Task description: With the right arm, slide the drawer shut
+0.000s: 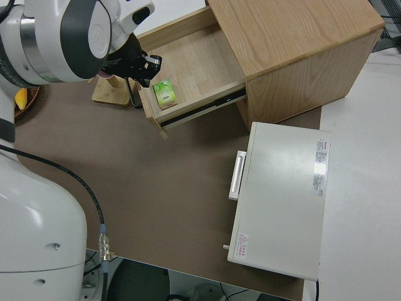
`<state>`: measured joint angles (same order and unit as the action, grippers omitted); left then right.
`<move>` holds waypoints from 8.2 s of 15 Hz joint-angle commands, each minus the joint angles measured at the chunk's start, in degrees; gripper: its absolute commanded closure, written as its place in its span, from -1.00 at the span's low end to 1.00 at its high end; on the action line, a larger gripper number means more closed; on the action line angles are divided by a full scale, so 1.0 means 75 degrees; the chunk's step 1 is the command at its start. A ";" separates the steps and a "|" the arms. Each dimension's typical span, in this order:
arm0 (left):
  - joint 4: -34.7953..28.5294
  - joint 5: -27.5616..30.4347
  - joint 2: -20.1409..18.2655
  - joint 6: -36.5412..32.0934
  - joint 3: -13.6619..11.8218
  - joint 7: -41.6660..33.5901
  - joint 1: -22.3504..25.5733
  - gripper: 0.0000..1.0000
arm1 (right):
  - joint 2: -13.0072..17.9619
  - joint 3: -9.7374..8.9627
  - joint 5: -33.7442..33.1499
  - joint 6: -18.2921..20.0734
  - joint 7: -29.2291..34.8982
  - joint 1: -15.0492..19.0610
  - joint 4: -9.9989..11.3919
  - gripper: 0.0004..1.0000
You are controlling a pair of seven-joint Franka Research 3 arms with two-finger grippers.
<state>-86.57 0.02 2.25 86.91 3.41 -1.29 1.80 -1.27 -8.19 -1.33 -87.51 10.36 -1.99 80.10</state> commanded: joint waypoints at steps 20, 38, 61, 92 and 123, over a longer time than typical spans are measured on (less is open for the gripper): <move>0.0198 -0.0131 0.0087 -0.0150 0.0049 -0.0074 0.0029 -0.99 | -0.1611 -0.0045 -0.0233 -0.0882 0.8295 -0.1961 0.0757 1.00; 0.0187 -0.0131 0.0087 -0.0150 0.0049 -0.0074 0.0029 -0.99 | -0.2326 0.0049 -0.0350 -0.2617 0.9083 -0.1177 0.0946 1.00; 0.0198 -0.0131 0.0087 -0.0150 0.0049 -0.0074 0.0029 -0.99 | -0.3147 -0.0045 -0.0338 -0.3835 0.6189 0.1273 -0.0074 1.00; 0.0199 -0.0131 0.0087 -0.0150 0.0049 -0.0074 0.0029 -0.99 | -0.2796 -0.0619 -0.0268 -0.2317 0.4083 0.1368 -0.0144 1.00; 0.0199 -0.0131 0.0087 -0.0150 0.0049 -0.0074 0.0029 -0.99 | -0.0897 0.1162 0.0072 -0.0390 -0.0468 -0.0754 0.0395 -0.97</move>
<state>-86.57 0.02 2.25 86.91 3.41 -1.29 1.80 -8.52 0.82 -1.82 -90.96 8.57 -8.35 82.41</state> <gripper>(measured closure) 0.004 0.322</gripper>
